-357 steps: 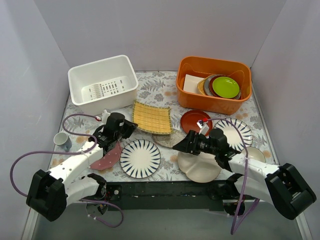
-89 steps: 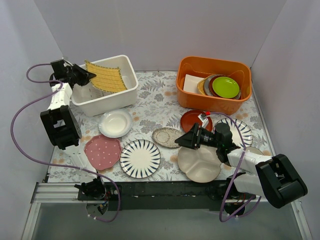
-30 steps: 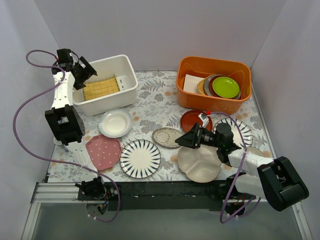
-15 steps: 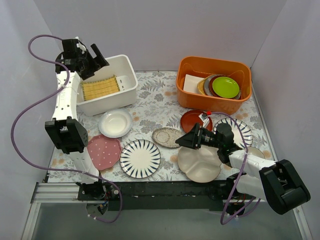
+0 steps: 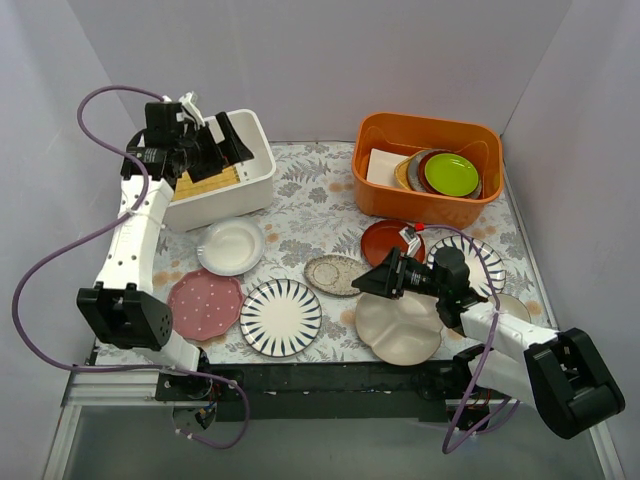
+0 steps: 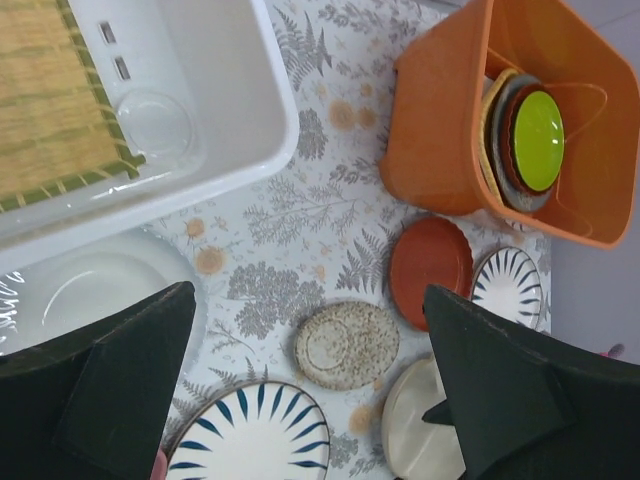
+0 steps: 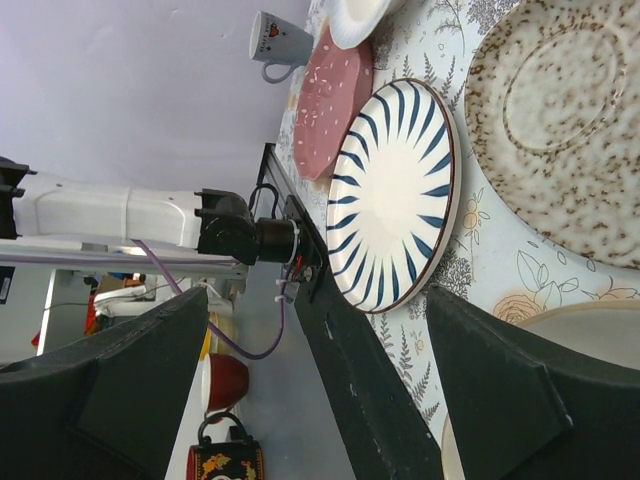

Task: Place the plates into the plastic bin on the countertop
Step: Pick up the plate from the corner of the board.

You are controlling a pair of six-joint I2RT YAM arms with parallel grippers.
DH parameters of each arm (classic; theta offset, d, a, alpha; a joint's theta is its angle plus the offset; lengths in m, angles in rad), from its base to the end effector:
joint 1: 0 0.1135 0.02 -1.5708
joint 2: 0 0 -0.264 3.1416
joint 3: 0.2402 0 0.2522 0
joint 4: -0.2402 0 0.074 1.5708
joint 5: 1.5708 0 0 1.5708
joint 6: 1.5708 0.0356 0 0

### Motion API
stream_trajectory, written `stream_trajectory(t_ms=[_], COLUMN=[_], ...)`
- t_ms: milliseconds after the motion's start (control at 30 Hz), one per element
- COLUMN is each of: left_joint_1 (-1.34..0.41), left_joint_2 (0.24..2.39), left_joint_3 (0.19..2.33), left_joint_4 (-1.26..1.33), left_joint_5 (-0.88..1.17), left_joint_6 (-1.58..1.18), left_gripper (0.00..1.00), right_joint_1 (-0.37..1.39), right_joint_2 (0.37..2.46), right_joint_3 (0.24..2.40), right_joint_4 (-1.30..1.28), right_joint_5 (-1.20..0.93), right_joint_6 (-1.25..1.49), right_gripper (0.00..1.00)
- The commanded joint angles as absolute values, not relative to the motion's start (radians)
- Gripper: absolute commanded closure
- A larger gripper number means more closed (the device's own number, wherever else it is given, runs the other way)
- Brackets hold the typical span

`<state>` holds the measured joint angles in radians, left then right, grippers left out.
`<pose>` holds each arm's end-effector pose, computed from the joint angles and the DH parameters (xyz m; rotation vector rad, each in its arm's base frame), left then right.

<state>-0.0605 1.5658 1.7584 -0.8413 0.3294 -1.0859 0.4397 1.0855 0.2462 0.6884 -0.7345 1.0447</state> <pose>0.3321 -0.0317 0.4182 -0.9870 2.1503 -0.9645 0.1748 0.1086 0.1897 -0.0339 2.0147 1.6537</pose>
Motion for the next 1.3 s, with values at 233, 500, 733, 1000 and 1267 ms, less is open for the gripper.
stream_trajectory(t_ms=[233,500,733,1000,1267], left_joint_1=[-0.086,-0.149,-0.149,-0.149,-0.147], left_joint_2=[1.276,1.16,1.088,0.927,0.858], left_joint_3=[1.356,1.175,0.988,0.881,0.772], left_joint_4=[-0.775,-0.787,-0.805,-0.88,-0.887], left_joint_5=[0.433,0.434,0.411,0.339,0.379], left_joint_6=[-1.162,-1.19,-1.17,-1.218,-1.291], left_gripper=[0.02,0.02,0.02,0.02,0.02], right_joint_1=[0.437,0.448,0.636,0.793,0.865], right_joint_2=[1.002,1.07,1.104,1.187,1.223], right_joint_3=[0.281,0.36,0.503,0.609,0.638], right_joint_4=[0.592,0.505,0.302,0.132,0.057], right_joint_5=[-0.709,-0.732,-0.586,-0.405,-0.298], right_joint_6=[0.989,0.904,0.792,0.747,0.736], right_gripper=[0.03,0.03,0.04,0.07,0.12])
